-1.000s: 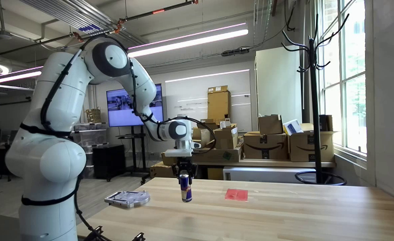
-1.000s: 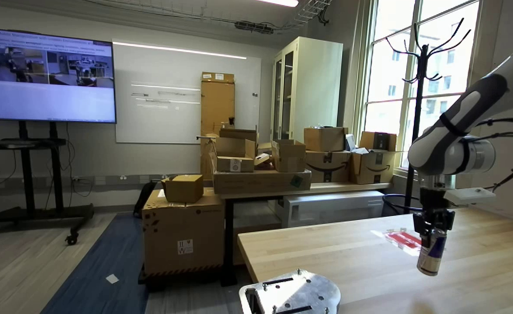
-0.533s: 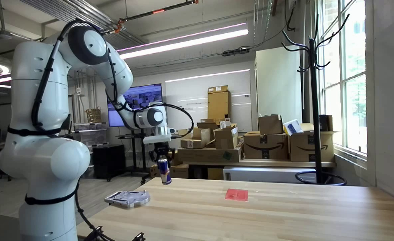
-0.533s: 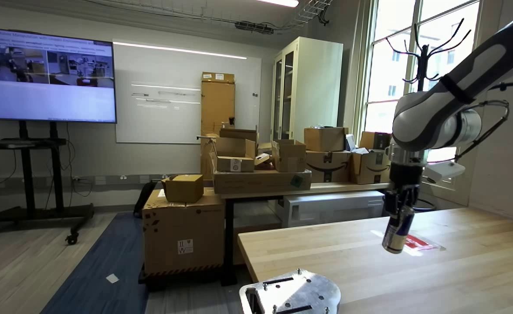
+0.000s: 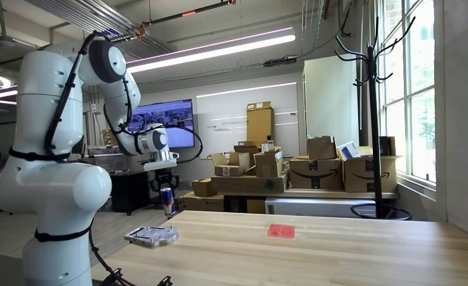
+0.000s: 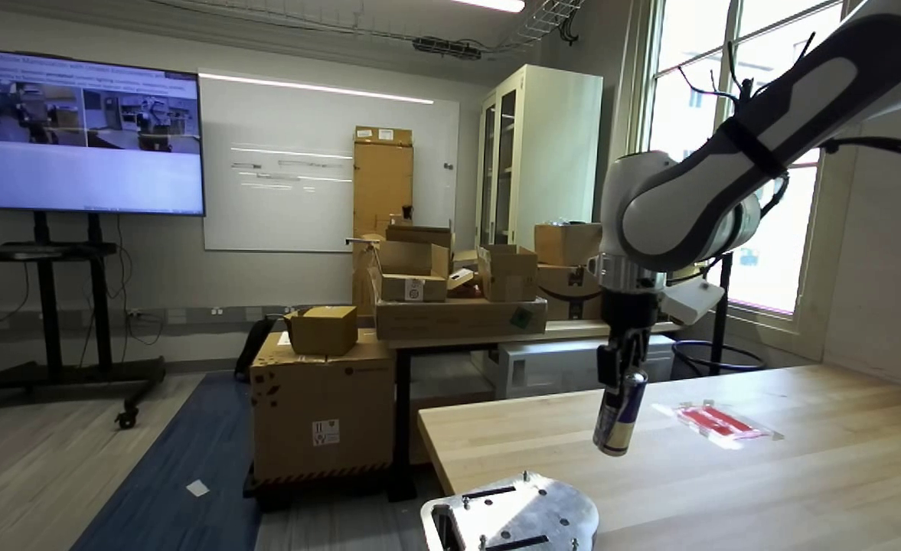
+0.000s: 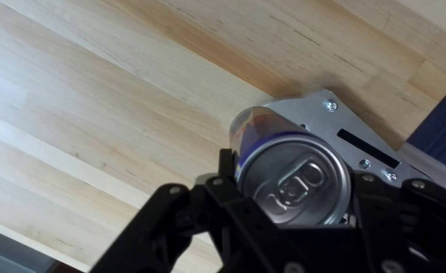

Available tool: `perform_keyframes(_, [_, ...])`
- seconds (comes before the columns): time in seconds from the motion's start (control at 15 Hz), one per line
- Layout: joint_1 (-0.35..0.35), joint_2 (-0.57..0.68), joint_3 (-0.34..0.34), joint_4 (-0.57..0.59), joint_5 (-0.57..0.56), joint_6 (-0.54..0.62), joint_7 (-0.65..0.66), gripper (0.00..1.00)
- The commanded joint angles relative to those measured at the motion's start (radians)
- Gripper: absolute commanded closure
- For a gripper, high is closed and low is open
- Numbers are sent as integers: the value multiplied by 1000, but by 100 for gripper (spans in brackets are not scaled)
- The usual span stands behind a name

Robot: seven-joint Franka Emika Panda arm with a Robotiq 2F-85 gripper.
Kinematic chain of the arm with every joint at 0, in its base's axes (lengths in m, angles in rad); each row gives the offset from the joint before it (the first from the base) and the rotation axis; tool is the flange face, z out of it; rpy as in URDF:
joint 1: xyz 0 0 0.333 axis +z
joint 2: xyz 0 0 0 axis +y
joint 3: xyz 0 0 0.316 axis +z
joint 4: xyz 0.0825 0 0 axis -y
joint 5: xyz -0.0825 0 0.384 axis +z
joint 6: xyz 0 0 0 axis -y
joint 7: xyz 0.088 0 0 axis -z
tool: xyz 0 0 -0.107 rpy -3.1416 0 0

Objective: Move the can on the table

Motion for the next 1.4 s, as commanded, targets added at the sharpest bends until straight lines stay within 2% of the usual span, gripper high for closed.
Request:
perform_keyframes(0.0, [37, 93, 31, 130, -58, -73, 58, 67])
perform_keyframes(0.67, [111, 332, 38, 392, -107, -179, 65, 67])
perform_keyframes(1.33, [125, 487, 45, 509, -76, -201, 37, 67])
